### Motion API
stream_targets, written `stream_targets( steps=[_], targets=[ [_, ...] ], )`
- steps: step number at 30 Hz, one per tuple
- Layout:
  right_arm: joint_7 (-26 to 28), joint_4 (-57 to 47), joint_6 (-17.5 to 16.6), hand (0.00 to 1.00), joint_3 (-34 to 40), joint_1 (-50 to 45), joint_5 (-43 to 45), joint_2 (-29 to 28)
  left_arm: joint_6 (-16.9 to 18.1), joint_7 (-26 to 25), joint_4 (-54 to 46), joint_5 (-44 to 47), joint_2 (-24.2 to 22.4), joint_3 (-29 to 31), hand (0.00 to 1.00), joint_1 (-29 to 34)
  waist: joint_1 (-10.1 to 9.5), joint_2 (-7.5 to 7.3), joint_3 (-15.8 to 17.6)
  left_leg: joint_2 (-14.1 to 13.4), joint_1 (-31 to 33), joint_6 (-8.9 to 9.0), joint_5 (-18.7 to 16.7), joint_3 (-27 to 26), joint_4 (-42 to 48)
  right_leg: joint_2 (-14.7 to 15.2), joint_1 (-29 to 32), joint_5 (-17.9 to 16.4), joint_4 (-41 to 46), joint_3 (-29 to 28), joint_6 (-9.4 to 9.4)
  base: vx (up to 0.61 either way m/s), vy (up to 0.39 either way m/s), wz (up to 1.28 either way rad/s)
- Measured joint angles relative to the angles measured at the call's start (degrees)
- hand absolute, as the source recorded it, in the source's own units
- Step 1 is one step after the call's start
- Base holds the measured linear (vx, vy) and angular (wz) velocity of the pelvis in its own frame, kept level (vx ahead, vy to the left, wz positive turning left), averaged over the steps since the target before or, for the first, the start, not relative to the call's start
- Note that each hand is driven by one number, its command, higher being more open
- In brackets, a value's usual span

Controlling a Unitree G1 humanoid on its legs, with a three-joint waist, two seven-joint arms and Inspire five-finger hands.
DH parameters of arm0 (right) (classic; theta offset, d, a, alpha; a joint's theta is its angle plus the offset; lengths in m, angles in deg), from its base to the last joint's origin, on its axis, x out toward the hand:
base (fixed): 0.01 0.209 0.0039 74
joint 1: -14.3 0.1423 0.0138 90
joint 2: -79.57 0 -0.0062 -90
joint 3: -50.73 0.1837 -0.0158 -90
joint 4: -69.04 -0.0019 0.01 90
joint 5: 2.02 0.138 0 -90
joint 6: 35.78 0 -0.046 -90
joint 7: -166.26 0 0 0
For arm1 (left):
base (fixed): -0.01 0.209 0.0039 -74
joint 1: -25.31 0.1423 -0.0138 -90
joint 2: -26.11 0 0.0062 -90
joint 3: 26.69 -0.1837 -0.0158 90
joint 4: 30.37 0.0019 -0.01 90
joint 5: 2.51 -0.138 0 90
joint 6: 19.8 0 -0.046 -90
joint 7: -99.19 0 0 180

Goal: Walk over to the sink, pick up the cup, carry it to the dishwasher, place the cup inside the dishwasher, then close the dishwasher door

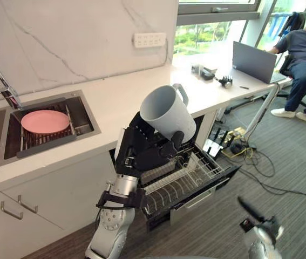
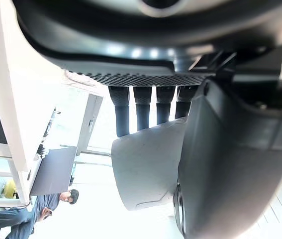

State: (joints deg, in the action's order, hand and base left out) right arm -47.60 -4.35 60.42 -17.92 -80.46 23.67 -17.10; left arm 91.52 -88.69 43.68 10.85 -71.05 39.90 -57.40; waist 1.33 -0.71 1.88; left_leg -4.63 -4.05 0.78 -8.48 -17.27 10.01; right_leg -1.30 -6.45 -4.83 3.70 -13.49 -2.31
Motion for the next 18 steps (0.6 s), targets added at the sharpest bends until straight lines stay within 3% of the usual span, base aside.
stream_targets(
  steps=[1, 2, 3, 4, 8, 10, 12, 15, 18],
  targets=[
    [1.65, -3.13, -3.35, 1.0, 0.56, -0.16, -5.48, 0.59, -0.05, -0.59, 0.05, -1.93, 0.48, 0.95, 0.0, 0.01, -0.24, 0.22, -0.14, -0.02, -0.02, -0.07, 0.09, -0.66, 0.0, -0.08, 0.16, 0.7, -0.66, -0.74, -0.24, -0.05, 0.03, -0.24],
    [3.74, -4.73, -10.36, 1.0, 1.61, -0.69, -12.47, 0.59, 0.12, -0.7, 0.41, -3.91, 0.68, 3.28, 0.0, 0.0, 0.02, 0.39, -0.24, 0.28, 0.02, -0.15, 0.16, -0.82, 0.07, -0.05, 0.25, 1.02, -0.69, -0.79, -0.37, -0.05, 0.033, -0.2],
    [5.5, -5.05, -15.01, 1.0, 2.94, -0.9, -13.46, 0.6, 0.22, -0.75, 0.63, -3.89, 0.83, 4.81, 0.0, 0.0, 0.23, 0.02, -0.03, 0.31, 0.04, -0.2, 0.19, -0.88, 0.03, -0.02, 0.33, 1.1, -0.69, -0.74, -0.48, -0.04, 0.028, -0.08],
    [16.34, -10.2, -22.76, 1.0, 7.93, -2.74, -6.11, 0.48, 0.3, -1.13, 1.05, -4.53, 0.79, 10.98, 0.0, 0.02, 1.81, 0.17, -0.08, 0.37, 0.16, -0.4, 0.31, -1.01, -0.06, 0.32, 0.47, 1.11, -0.79, -0.68, -0.49, -0.02, 0.021, -0.05],
    [27.12, -21.58, -22.69, 1.0, 12.77, -9.73, -3.83, -0.2, 1.32, -2.5, 1.02, -5.56, -0.18, 18.16, 0.0, 0.74, 2.96, -0.11, -0.15, 0.56, 0.12, -0.4, 0.31, -2.72, -0.43, 0.39, 1.51, 1.62, -1.25, -0.81, -0.92, -0.03, 0.026, -0.23],
    [32.33, -25.56, -22.76, 1.0, 11.87, -12.0, -3.03, -2.29, 1.7, -3.62, 1.06, -8.44, -0.5, 18.2, 0.0, 2.3, 3.9, -0.27, -0.07, 0.3, 0.11, -0.41, 0.31, -3.75, -0.54, 0.58, 1.75, 2.27, -2.25, -1.02, -1.0, -0.03, 0.001, -0.37],
    [37.74, -28.34, -23.08, 1.0, 7.29, -12.2, -2.05, -5.08, 1.74, -5.02, 2.59, -14.03, -0.99, 15.34, 0.0, 2.88, 4.66, -0.22, -0.07, 0.46, -0.09, -0.43, 0.32, -4.0, -0.5, 1.18, 1.86, 2.97, -3.68, -0.73, -1.29, -0.03, 0.013, -0.38],
    [41.88, -30.12, -23.03, 1.0, -2.41, -11.94, -1.36, -5.29, 1.75, -5.91, 4.6, -19.84, -1.0, 10.36, 0.0, 2.4, 4.37, -0.12, -0.05, 0.48, -0.21, -0.43, 0.31, -3.21, -0.5, 1.98, 2.33, 4.11, -4.24, 1.84, -1.38, -0.04, -0.001, -0.29],
    [43.95, -31.73, -22.68, 1.0, -8.37, -10.89, -0.89, -5.3, 1.7, -6.08, 5.64, -22.59, -1.59, 9.04, 0.0, 2.09, 3.91, -0.01, -0.12, 0.43, -0.21, -0.48, 0.35, -2.86, -0.49, 1.97, 1.83, 4.72, -5.34, 2.29, -1.21, -0.01, -0.016, 0.04]
  ],
)
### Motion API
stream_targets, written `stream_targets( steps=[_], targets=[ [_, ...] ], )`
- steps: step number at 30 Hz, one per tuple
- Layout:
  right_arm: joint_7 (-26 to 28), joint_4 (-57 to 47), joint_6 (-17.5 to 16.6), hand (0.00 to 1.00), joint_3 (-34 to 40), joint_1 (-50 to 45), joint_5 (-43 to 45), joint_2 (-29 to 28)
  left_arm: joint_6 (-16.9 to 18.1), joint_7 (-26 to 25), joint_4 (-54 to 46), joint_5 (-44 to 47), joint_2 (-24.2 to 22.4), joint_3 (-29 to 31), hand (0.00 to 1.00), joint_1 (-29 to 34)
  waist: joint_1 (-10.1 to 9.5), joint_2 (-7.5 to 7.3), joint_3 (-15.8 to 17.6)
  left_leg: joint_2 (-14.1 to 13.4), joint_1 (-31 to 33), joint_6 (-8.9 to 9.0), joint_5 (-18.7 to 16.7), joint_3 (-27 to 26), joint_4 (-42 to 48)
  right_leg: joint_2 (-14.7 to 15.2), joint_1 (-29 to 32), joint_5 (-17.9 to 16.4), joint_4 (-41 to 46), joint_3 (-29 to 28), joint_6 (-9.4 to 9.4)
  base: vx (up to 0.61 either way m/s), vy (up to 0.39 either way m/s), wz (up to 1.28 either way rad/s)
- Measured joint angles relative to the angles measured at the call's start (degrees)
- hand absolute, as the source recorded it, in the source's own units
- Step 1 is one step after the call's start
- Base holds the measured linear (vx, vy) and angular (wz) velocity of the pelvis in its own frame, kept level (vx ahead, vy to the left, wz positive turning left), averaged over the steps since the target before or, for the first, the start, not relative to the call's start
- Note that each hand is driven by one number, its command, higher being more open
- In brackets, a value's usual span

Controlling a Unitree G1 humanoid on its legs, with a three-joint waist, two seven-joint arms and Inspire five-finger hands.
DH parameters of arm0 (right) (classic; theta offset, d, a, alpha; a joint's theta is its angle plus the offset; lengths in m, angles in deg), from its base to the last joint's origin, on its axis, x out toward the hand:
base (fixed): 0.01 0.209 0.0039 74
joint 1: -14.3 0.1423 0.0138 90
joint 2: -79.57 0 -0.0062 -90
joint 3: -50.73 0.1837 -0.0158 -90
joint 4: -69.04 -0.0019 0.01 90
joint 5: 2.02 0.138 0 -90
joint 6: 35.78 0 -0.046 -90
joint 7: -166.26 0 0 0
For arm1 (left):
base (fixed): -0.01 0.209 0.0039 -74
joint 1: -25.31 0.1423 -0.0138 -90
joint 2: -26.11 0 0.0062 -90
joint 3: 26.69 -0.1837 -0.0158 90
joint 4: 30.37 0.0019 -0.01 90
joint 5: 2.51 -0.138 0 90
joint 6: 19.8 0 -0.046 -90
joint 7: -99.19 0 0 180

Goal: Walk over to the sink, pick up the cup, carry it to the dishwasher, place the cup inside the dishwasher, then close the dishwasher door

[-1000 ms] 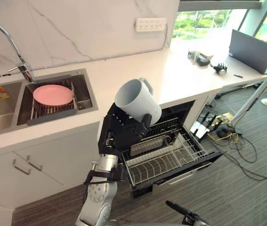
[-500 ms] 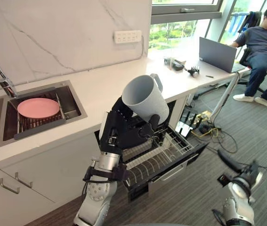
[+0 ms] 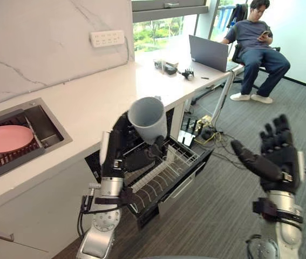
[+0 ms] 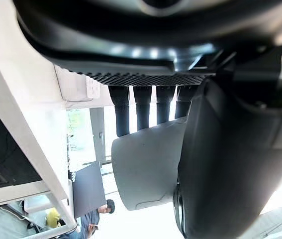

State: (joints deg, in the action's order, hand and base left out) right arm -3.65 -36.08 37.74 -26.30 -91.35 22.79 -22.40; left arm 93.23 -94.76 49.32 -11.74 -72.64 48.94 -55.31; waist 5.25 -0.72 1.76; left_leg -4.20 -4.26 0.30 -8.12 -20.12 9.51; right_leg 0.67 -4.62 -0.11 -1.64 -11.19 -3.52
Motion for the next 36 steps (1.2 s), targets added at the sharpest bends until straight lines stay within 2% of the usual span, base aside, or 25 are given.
stream_targets(
  steps=[5, 9, 16, 24, 32, 36],
  targets=[
    [1.01, -5.66, -0.18, 1.0, -3.84, 0.24, 0.98, -0.06, -0.02, -2.57, 0.0, 0.02, -0.07, 0.46, 0.0, -0.01, -1.2, 0.04, -0.05, 0.3, -0.01, -0.05, 0.03, 0.77, -0.12, 0.08, -0.96, 1.28, -1.67, 0.74, 0.44, 0.0, -0.015, 0.06],
    [1.3, -6.88, 0.04, 1.0, -6.61, 1.73, 1.06, 0.19, -0.13, -3.31, 0.0, -0.47, 0.01, -0.4, 0.0, -0.02, -1.02, 0.0, -0.08, 0.57, -0.04, -0.13, 0.08, 1.55, -0.38, 0.22, -1.24, 1.42, -1.94, 1.32, 0.35, -0.01, -0.012, 0.04],
    [2.02, -7.06, 3.34, 1.0, -12.36, 2.66, 1.06, 1.74, -0.17, -1.76, 0.01, -2.24, 0.8, -5.53, 0.0, -0.02, -1.17, 0.0, -0.32, 1.15, -0.08, -0.37, 0.36, 1.89, -0.89, 0.75, -1.58, 1.83, -2.85, 1.6, 0.03, -0.01, -0.005, 0.02],
    [6.21, -7.23, 5.93, 1.0, -17.43, 4.86, 2.25, 5.2, -0.27, 0.43, 0.02, -2.79, 2.04, -8.62, 0.0, -0.04, -1.34, -0.12, -1.08, 1.2, -0.08, -0.44, 0.46, 1.91, -1.06, 0.8, -1.7, 2.09, -3.28, 1.61, 0.03, 0.0, -0.003, 0.0],
    [5.91, -7.26, 8.08, 1.0, -17.97, 6.01, 2.27, 6.89, -0.34, 0.56, 0.36, -2.67, 2.82, -8.62, 0.0, -0.04, -1.37, -0.18, -1.73, 1.27, -0.08, -0.48, 0.66, 1.98, -1.37, 0.83, -1.67, 2.11, -3.38, 1.69, 0.06, 0.0, 0.0, 0.0],
    [4.44, -7.26, 9.72, 1.0, -18.2, 6.14, -1.24, 7.52, -0.33, 0.78, 1.69, -2.71, 2.82, -8.67, 0.0, -0.07, -1.36, -0.26, -2.65, 1.29, -0.08, -0.45, 0.77, 2.13, -1.59, 0.79, -1.66, 2.24, -3.44, 1.77, 0.09, 0.0, 0.0, 0.0]
  ],
)
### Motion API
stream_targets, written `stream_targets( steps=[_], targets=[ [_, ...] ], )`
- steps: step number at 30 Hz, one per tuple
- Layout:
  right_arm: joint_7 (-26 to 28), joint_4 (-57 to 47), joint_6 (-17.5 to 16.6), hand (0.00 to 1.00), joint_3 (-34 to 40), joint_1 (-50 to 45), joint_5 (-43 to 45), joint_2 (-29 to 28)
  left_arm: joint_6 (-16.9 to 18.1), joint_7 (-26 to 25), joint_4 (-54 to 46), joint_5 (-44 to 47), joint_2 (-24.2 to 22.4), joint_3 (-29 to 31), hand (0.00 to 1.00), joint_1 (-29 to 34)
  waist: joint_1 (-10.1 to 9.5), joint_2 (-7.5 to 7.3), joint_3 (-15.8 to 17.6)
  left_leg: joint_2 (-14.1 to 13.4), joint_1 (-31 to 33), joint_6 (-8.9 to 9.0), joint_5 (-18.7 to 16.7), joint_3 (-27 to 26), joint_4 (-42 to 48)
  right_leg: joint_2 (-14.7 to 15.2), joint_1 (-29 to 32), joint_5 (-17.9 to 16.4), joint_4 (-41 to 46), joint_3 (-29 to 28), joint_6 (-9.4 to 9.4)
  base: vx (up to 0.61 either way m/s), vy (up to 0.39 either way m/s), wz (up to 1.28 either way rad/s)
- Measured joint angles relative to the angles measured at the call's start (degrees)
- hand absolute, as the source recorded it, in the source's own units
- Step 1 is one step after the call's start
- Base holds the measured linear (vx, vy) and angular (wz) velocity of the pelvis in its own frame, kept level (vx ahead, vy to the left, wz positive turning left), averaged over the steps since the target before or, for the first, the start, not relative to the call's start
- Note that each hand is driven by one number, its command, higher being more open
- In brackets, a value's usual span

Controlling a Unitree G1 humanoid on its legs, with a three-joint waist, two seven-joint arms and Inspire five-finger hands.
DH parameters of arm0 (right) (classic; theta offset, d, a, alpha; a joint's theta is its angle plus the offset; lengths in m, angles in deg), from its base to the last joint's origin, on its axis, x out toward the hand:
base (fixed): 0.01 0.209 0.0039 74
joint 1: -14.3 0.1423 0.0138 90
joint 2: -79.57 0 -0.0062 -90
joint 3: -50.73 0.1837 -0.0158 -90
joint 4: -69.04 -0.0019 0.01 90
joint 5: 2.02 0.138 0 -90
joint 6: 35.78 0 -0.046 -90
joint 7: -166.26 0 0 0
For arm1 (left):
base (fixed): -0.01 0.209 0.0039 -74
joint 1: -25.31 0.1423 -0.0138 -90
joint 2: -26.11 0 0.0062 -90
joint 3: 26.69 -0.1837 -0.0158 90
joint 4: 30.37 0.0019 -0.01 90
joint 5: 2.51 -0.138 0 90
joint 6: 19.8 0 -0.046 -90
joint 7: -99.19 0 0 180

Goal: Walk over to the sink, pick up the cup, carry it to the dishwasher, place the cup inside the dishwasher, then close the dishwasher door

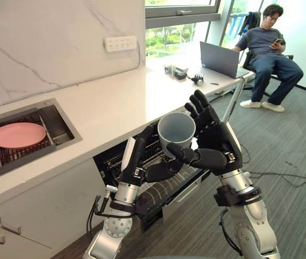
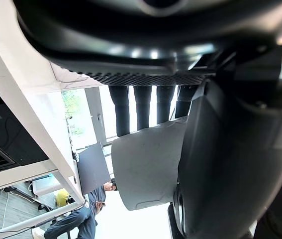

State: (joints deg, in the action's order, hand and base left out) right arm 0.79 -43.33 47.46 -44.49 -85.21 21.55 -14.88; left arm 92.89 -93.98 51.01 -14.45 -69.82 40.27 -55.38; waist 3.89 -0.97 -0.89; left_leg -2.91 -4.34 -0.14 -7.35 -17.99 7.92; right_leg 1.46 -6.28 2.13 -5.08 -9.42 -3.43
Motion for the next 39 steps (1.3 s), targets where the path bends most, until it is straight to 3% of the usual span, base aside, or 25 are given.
stream_targets(
  steps=[7, 8, 15, 25, 26, 34, 39],
  targets=[
    [-3.08, 0.0, 4.78, 1.0, -0.33, 0.03, -3.37, 0.74, 0.09, 0.86, -0.02, -0.58, 0.06, -0.76, 0.0, -0.06, -0.01, -0.02, -0.01, -0.03, 0.0, 0.02, 0.23, -0.01, -0.03, 0.07, 0.07, 0.08, 0.04, 0.0, -0.05, -0.02, -0.01, 0.0],
    [-3.43, 0.0, 5.49, 0.0, -0.33, 0.04, -3.49, 0.74, 0.1, 0.79, -0.04, -1.05, 0.06, -0.87, 0.0, -0.06, -0.02, -0.03, -0.01, -0.08, 0.0, 0.05, 0.25, -0.04, -0.03, 0.07, 0.09, 0.05, 0.03, 0.0, -0.06, 0.0, 0.0, 0.0],
    [-5.4, 0.02, 8.42, 0.0, -0.78, 0.51, -3.49, 0.72, -0.02, -0.22, -0.57, -2.8, 0.21, -0.57, 0.0, -0.5, -0.09, -0.07, 0.02, -0.27, 0.01, 0.09, 0.28, -0.02, -0.03, 0.07, 0.13, -0.22, -0.03, 0.22, -0.06, 0.0, 0.0, 0.0],
    [-8.44, 0.22, 5.77, 0.0, -0.87, 1.18, -3.35, 0.02, -0.09, -0.3, -2.5, -2.54, -0.27, -1.15, 0.0, -0.93, -0.01, -0.14, 0.03, -0.36, 0.01, 0.15, 0.32, 0.23, -0.05, 0.1, 0.11, -0.68, -0.03, 1.12, 0.6, 0.0, 0.0, 0.0],
    [-8.53, 0.22, 5.69, 0.0, -0.89, 1.18, -3.33, -0.33, -0.09, -0.32, -2.51, -2.54, -0.3, -1.12, 1.0, -0.93, 0.0, -0.14, 0.03, -0.37, 0.01, 0.15, 0.32, 0.27, -0.06, 0.14, 0.11, -0.74, -0.03, 1.46, 0.69, 0.0, 0.0, 0.0],
    [-12.58, 1.03, 4.28, 0.0, -1.5, 1.04, 2.13, -4.46, -0.19, -0.95, -2.96, -2.31, -2.37, -1.12, 1.0, -1.08, 0.01, -0.15, 0.02, -0.29, 0.01, 0.19, 0.41, 0.67, -0.47, 0.13, 0.09, -0.42, -0.04, 2.01, 0.64, -0.01, -0.02, 0.02],
    [-15.08, 1.72, 3.49, 0.0, 3.19, -0.8, 4.45, -8.04, -0.2, -4.46, -2.56, -0.94, -2.42, 2.68, 1.0, -0.35, 0.0, -0.43, 0.01, -0.01, -0.05, 0.2, 1.27, 1.46, -1.75, 0.21, 0.09, -0.38, -0.05, 3.01, 0.59, -0.02, -0.032, 0.09]
  ],
)
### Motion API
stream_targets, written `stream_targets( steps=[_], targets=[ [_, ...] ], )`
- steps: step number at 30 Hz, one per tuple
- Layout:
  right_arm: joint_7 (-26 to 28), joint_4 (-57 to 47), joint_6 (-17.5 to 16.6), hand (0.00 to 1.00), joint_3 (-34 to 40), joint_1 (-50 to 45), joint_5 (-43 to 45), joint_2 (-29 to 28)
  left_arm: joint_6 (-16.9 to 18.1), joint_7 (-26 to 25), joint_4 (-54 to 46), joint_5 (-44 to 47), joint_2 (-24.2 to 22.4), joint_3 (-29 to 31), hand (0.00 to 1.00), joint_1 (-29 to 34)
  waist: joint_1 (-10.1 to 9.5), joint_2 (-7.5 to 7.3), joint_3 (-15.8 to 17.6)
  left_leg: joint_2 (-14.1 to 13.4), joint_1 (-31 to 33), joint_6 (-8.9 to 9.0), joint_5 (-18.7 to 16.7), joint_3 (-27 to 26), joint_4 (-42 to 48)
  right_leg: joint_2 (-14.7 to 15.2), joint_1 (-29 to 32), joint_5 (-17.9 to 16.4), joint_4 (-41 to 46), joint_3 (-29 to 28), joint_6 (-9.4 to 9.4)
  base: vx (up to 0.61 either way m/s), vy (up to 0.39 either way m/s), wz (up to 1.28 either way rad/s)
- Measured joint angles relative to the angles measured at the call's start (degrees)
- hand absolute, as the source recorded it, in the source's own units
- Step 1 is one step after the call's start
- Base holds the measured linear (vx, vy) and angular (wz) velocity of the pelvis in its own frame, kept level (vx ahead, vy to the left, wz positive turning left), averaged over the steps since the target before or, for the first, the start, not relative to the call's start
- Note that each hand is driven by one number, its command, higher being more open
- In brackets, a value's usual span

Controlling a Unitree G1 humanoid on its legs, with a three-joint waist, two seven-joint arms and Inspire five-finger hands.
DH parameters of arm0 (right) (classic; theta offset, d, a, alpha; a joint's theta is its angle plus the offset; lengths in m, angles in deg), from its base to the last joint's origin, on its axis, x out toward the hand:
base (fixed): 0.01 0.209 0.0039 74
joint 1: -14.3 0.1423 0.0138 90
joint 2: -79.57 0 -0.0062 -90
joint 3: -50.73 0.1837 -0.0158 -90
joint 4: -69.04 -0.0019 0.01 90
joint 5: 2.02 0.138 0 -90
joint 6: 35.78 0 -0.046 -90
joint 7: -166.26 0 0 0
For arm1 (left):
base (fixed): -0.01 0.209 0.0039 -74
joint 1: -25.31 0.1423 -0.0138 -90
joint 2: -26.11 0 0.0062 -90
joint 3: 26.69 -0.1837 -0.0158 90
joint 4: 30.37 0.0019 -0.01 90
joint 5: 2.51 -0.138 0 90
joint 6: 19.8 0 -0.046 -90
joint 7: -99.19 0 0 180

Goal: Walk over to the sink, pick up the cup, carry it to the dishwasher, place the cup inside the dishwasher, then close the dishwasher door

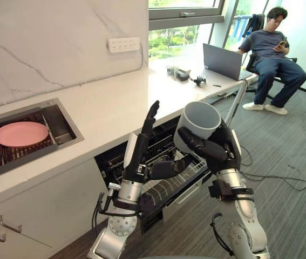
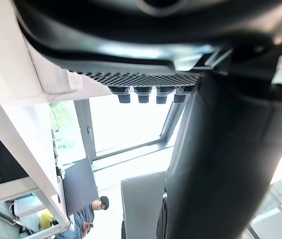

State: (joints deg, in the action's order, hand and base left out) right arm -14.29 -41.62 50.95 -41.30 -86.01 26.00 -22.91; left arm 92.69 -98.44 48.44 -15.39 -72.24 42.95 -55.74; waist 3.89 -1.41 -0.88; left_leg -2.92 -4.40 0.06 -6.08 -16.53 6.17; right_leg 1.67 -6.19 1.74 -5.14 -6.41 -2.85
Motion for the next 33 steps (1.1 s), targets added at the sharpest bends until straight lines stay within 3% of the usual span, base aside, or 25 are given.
stream_targets(
  steps=[4, 8, 13, 19, 23, 28, 33],
  targets=[
    [-0.61, 0.13, -0.4, 0.0, 3.4, -0.85, 0.0, -0.36, -1.62, -2.46, 1.1, 5.46, -1.52, 7.1, 1.0, 2.67, -0.04, -0.17, -0.1, 0.18, -0.39, 0.06, 0.86, 0.38, -1.37, -0.01, -0.02, 0.03, 0.01, 0.42, -0.02, -0.03, -0.036, 0.06],
    [-0.7, 0.68, -0.86, 0.0, 7.92, -1.76, -0.06, -0.8, -5.54, -3.69, 10.56, 14.4, -4.61, 16.25, 1.0, 5.73, -0.42, -0.29, -0.07, 0.77, -0.86, -0.02, 2.46, 1.76, -3.64, 0.24, -0.09, 0.01, 0.02, 1.75, -0.05, -0.03, -0.036, 0.16],
    [0.67, 2.35, -0.24, 0.0, 11.66, -1.81, -0.19, -1.1, -10.66, -3.38, 19.36, 17.51, -6.12, 20.52, 1.0, 11.54, -1.69, -1.41, 0.33, 1.29, -1.47, -0.06, 4.17, 3.02, -6.35, 0.47, -0.13, -0.11, 0.02, 3.16, -0.13, -0.03, -0.034, 0.17],
    [6.37, 8.52, 4.85, 0.0, 12.87, -1.36, -5.16, -0.12, -16.42, -1.19, 29.57, 18.67, -7.51, 25.59, 1.0, 13.99, -4.06, -2.69, 0.2, 2.25, -1.39, -0.35, 5.82, 6.4, -8.41, 1.51, -0.74, -0.65, 0.27, 6.9, -0.49, -0.03, -0.026, 0.31],
    [7.86, 21.46, 11.27, 0.0, 12.52, 1.58, -10.15, 3.18, -20.55, 1.95, 36.43, 18.68, -5.89, 26.73, 1.0, 14.2, -5.12, -2.67, 0.62, 3.32, -1.05, -0.84, 7.68, 9.86, -10.39, 2.41, -1.11, -1.08, 0.31, 10.59, -1.01, -0.04, -0.02, 0.43],
    [5.57, 35.17, 16.55, 0.0, 10.47, 7.01, -12.68, 6.56, -22.65, 6.57, 38.11, 18.64, -3.62, 26.79, 1.0, 14.56, -7.71, -3.07, 3.91, 3.89, 2.68, -0.66, 9.18, 13.41, -11.0, 2.86, 1.8, -1.83, 1.2, 14.11, -1.52, -0.08, -0.019, 0.45],
    [-0.95, 47.38, 17.67, 0.0, 7.83, 20.48, -9.34, 9.36, -24.9, 9.23, 37.85, 19.16, 1.46, 28.13, 1.0, 9.64, -11.33, -6.21, 12.09, 3.34, 11.46, -0.69, 8.95, 16.68, -4.66, 2.21, 6.31, -0.37, 2.44, 17.27, -0.33, -0.06, -0.021, 0.33]
  ],
)
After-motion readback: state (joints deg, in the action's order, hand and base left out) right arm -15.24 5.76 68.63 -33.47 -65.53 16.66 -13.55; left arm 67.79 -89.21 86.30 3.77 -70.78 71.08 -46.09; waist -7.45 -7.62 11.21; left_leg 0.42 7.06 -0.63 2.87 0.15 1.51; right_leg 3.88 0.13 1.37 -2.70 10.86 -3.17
